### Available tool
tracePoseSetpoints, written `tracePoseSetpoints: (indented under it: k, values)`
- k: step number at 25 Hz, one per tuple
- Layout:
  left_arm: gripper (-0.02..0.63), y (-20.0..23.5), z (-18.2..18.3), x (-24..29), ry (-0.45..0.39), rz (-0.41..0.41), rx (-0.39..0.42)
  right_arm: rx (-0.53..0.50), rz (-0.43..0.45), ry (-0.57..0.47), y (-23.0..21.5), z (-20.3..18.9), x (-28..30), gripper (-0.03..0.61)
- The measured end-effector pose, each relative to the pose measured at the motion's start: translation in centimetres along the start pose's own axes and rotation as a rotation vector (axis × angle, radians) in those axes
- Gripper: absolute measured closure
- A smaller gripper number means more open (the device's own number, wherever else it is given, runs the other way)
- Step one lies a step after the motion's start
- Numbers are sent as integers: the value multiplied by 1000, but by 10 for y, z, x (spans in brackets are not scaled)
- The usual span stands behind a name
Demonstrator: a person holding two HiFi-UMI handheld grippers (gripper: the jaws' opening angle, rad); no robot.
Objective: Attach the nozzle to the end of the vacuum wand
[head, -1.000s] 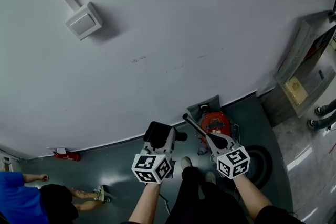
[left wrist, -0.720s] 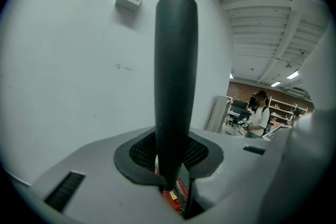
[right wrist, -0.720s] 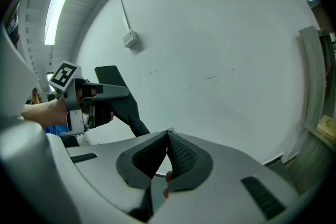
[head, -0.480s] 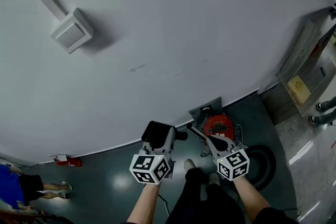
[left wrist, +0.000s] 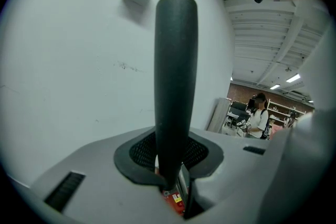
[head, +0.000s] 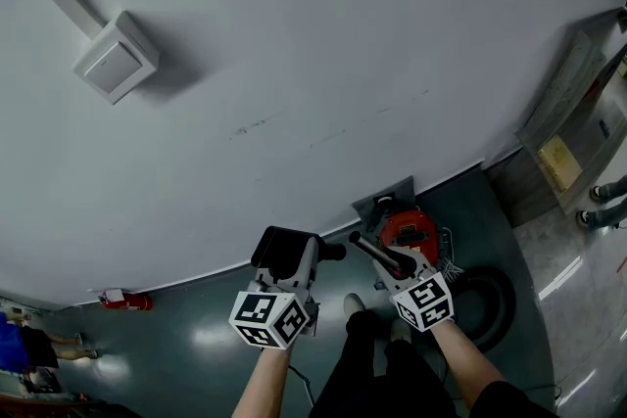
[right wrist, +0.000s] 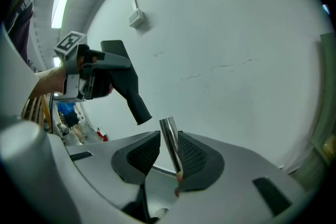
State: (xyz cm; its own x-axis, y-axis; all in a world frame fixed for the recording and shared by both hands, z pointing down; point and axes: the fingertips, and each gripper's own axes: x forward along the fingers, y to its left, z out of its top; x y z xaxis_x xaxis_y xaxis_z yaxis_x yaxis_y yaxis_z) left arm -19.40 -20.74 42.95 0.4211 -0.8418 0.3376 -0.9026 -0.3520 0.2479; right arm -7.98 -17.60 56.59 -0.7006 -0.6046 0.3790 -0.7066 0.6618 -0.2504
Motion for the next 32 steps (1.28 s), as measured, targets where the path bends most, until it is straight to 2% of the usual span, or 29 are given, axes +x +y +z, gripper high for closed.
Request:
tracePoseSetpoints:
  k: [10,19,25,32]
  values:
    - [528,10,7,-10,-5,20,3,-132,19,115,-5,-27,39,431]
    - [528,12,4,-15,6,27,2,-227,13,226,-9,-55,61,420]
    - [528,12,5,-15,5,25,0,-256,-27,224,-15,-62,67,423]
    - [528,9,14,-8,-11,0,-6,-276,-31,221,-14,-62,68,430]
